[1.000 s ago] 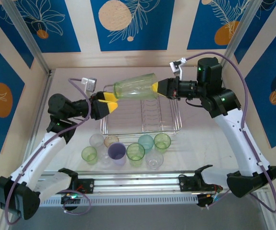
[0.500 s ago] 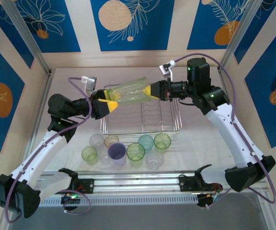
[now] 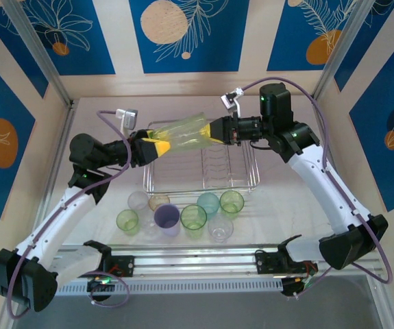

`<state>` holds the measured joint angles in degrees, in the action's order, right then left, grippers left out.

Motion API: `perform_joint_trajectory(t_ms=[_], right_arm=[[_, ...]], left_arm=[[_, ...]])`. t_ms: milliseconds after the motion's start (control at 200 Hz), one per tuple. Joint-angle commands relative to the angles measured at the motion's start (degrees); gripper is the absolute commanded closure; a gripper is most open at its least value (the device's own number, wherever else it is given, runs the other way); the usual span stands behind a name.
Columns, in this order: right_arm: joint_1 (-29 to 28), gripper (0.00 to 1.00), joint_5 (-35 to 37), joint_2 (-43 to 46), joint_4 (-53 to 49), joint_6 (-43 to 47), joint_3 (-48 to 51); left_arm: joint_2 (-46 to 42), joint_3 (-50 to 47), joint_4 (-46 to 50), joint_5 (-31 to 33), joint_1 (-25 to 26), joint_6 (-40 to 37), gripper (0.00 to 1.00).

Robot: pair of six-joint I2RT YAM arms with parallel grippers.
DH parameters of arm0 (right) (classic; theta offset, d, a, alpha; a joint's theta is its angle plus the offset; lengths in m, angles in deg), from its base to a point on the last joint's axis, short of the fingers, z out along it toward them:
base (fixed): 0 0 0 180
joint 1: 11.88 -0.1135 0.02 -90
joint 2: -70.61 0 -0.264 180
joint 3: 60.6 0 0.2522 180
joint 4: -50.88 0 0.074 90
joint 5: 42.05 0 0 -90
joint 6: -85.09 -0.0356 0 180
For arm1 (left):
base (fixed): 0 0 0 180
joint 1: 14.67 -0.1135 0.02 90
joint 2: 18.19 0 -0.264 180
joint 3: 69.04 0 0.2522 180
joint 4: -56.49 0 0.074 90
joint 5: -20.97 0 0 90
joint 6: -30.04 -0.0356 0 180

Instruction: Load the cups into the dish rack

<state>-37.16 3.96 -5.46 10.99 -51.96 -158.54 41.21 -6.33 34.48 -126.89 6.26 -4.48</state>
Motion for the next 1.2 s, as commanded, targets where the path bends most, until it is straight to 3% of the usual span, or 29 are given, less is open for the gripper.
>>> perform_joint_trajectory(t_ms=[0,75,160,250,340,480,665,835,1196], right_arm=[[-0.21,1.00,0.02,-1.31,0.43,-1.01,0.85],[0.50,0.76,0.40,-1.54,-0.39,-1.27,1.04],[2.45,0.58,6.36,-0.69,-6.90,0.07,0.21],[4.32,0.56,22.80,2.58,-19.16,4.35,-1.60],[6.42,0.56,38.08,7.31,-26.73,6.73,-0.33],[11.63,0.60,45.73,16.36,-27.94,7.67,7.36],[16.45,0.63,45.96,24.14,-28.44,9.90,14.08],[17.02,0.63,45.58,26.87,-28.60,11.95,18.46],[17.09,0.65,42.17,27.47,-27.31,13.30,24.89]], left_arm=[[-2.03,2.00,9.20,4.08,0.87,-5.96,0.69],[-3.56,5.14,23.67,9.68,0.87,-12.20,0.81],[-4.02,13.05,47.95,21.04,0.87,-21.32,1.00],[-0.17,25.42,72.55,32.79,0.87,-28.47,1.00],[6.94,39.16,91.59,40.36,0.87,-32.57,1.00],[21.31,59.62,113.44,49.89,2.27,-38.41,1.00],[35.93,72.53,123.73,66.57,6.44,-43.15,1.00],[46.10,76.56,122.96,72.98,7.81,-44.96,1.00],[62.33,89.75,123.00,70.72,8.25,-47.24,1.00]])
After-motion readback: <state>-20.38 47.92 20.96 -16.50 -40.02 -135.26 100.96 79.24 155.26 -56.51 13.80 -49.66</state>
